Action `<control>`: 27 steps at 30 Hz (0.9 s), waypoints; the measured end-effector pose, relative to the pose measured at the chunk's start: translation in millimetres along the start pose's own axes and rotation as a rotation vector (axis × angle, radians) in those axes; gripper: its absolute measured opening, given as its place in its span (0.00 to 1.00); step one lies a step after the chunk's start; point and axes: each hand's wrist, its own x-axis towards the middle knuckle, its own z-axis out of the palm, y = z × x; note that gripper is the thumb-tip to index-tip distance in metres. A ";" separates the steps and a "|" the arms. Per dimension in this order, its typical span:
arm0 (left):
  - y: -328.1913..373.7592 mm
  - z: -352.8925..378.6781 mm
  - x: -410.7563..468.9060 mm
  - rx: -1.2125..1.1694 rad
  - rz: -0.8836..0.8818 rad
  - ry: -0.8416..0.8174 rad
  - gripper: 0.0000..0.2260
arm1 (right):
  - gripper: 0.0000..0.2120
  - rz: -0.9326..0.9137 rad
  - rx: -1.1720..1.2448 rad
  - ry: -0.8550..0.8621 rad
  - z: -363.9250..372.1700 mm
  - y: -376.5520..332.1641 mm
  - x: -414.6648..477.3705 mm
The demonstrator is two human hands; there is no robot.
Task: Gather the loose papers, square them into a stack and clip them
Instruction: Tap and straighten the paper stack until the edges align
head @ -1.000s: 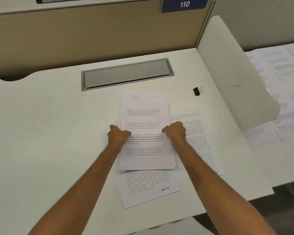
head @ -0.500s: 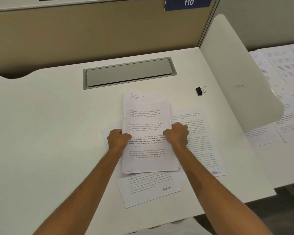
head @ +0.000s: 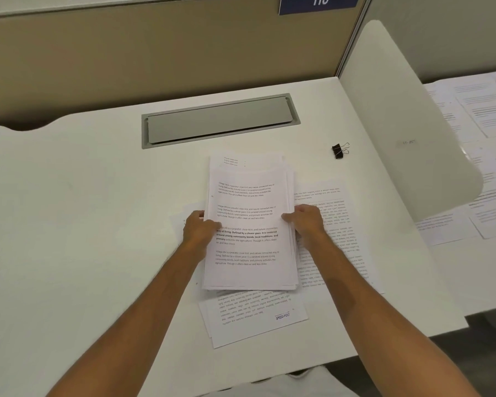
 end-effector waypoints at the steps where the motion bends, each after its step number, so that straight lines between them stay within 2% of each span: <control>1: 0.2 -0.4 -1.5 -0.006 0.001 -0.029 0.15 | 0.11 -0.002 0.012 -0.023 -0.5 1.4 0.6; 5: 0.6 -1.8 -2.7 -0.034 -0.006 -0.107 0.12 | 0.05 -0.056 0.000 -0.099 -1.7 3.2 3.7; 10: -3.1 -2.5 -2.8 -0.008 0.047 -0.135 0.15 | 0.21 -0.028 0.085 -0.208 -3.7 -3.2 -7.3; 14: -2.5 -8.8 -15.0 -0.037 0.106 -0.118 0.16 | 0.20 -0.045 0.174 -0.256 -9.0 -1.4 -9.6; 18: 3.9 -23.8 -32.8 -0.116 0.280 -0.120 0.18 | 0.20 -0.103 0.375 -0.404 -19.5 -5.3 -17.3; 22: 17.2 -37.3 -53.0 -0.148 0.458 -0.188 0.18 | 0.24 -0.171 0.495 -0.504 -24.8 -11.6 -21.3; 27: 29.9 -41.0 -63.6 -0.121 0.575 -0.171 0.18 | 0.30 -0.320 0.505 -0.648 -26.8 -22.1 -22.9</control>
